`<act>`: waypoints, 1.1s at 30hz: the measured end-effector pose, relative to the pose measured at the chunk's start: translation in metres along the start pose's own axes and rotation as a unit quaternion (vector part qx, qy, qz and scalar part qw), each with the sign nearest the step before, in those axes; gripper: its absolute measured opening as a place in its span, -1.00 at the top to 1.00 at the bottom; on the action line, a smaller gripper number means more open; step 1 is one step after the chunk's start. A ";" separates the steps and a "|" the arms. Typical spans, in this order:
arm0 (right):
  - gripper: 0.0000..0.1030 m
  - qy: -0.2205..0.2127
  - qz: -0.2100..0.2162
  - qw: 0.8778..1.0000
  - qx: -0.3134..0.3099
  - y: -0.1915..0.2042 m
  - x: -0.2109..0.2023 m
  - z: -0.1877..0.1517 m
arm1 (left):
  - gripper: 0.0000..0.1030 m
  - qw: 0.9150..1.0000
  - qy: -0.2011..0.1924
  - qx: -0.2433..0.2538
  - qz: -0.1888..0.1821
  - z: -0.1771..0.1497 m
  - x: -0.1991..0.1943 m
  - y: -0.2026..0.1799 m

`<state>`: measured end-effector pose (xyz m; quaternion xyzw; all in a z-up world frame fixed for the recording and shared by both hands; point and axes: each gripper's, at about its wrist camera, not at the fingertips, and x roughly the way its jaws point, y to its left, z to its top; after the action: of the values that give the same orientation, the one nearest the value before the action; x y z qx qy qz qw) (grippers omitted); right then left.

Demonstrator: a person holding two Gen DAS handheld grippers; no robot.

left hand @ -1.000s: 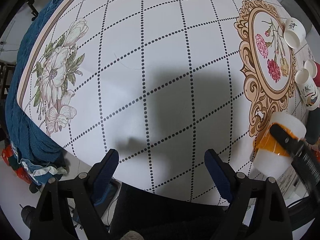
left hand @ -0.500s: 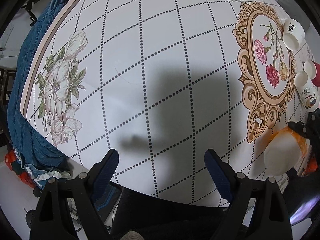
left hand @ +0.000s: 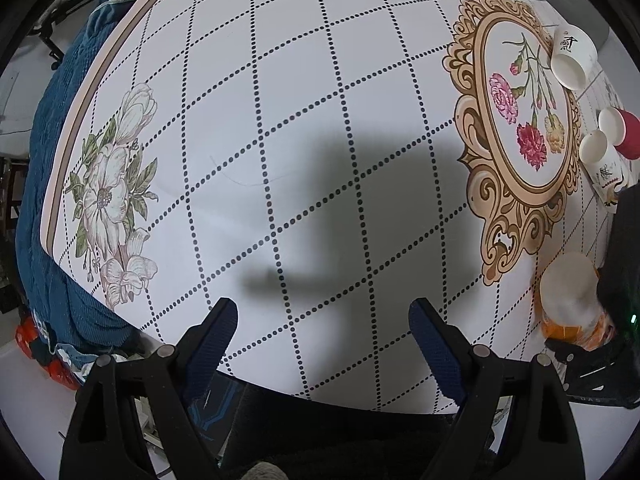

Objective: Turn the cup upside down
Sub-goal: 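Rotate the orange-banded cup with the right gripper, turning its base upward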

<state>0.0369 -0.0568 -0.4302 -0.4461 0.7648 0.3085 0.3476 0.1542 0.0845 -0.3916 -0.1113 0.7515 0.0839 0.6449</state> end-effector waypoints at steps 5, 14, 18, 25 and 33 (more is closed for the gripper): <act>-0.44 -0.007 0.076 0.995 0.069 -0.040 -0.004 0.006 | -0.70 1.000 -0.002 0.006 0.002 0.005 0.002 0.001; -0.45 -0.011 0.130 0.982 0.135 -0.083 -0.005 0.003 | -0.70 1.000 -0.007 0.018 0.003 -0.001 0.004 -0.005; -0.47 -0.009 0.149 0.976 0.157 -0.122 0.002 -0.011 | -0.70 1.000 -0.008 0.026 0.005 -0.001 0.004 -0.010; -0.64 -0.002 0.167 0.969 0.180 -0.163 0.011 -0.005 | -0.70 0.999 -0.010 0.034 0.008 -0.004 0.001 -0.023; -0.64 -0.032 0.152 0.969 0.192 -0.195 -0.012 0.000 | -0.70 0.999 -0.008 0.043 0.012 -0.005 0.007 -0.020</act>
<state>0.2166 -0.1311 -0.4522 -0.2392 0.8570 0.2197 0.4001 0.1539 0.0631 -0.3972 -0.0741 0.7507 0.0601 0.6537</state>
